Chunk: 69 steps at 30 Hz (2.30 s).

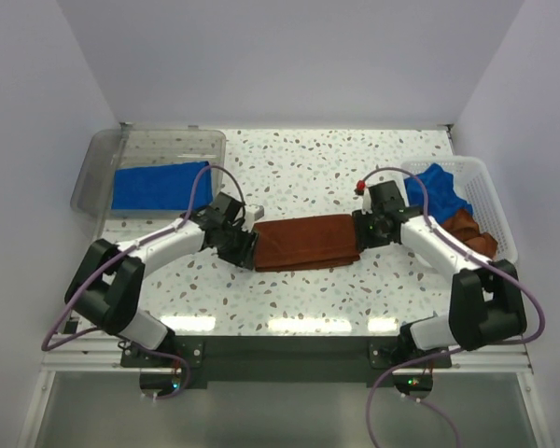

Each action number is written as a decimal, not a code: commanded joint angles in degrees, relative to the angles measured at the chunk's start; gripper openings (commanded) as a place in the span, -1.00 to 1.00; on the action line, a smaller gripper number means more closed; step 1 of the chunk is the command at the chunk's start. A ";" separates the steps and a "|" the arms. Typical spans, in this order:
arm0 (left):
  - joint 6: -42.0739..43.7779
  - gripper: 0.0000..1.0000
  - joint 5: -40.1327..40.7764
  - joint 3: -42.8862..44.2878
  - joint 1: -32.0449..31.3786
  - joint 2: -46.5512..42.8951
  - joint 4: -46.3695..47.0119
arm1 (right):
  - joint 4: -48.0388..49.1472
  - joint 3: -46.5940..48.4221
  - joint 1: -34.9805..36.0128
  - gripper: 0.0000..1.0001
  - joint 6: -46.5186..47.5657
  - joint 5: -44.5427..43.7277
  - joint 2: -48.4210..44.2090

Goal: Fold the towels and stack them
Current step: Fold the towel

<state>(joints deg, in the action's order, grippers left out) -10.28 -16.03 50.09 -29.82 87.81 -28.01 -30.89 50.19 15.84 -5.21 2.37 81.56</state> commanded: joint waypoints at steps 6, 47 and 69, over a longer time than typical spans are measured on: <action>-6.06 0.09 2.32 0.36 -1.11 -13.00 -2.75 | -3.30 1.22 0.95 0.04 -4.36 7.37 -13.17; -23.56 -0.14 12.78 -1.41 -3.84 -5.02 14.91 | 22.54 -10.30 0.86 -0.17 -25.73 3.17 -12.58; -23.11 -0.63 11.46 -3.32 2.75 8.35 26.60 | 36.70 -6.61 -5.02 -0.32 -25.73 -4.66 13.28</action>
<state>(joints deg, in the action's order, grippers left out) -33.61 -6.42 49.25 -28.23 97.76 -1.15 6.22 42.37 12.38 -33.34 2.26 93.27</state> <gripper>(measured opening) 0.187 0.335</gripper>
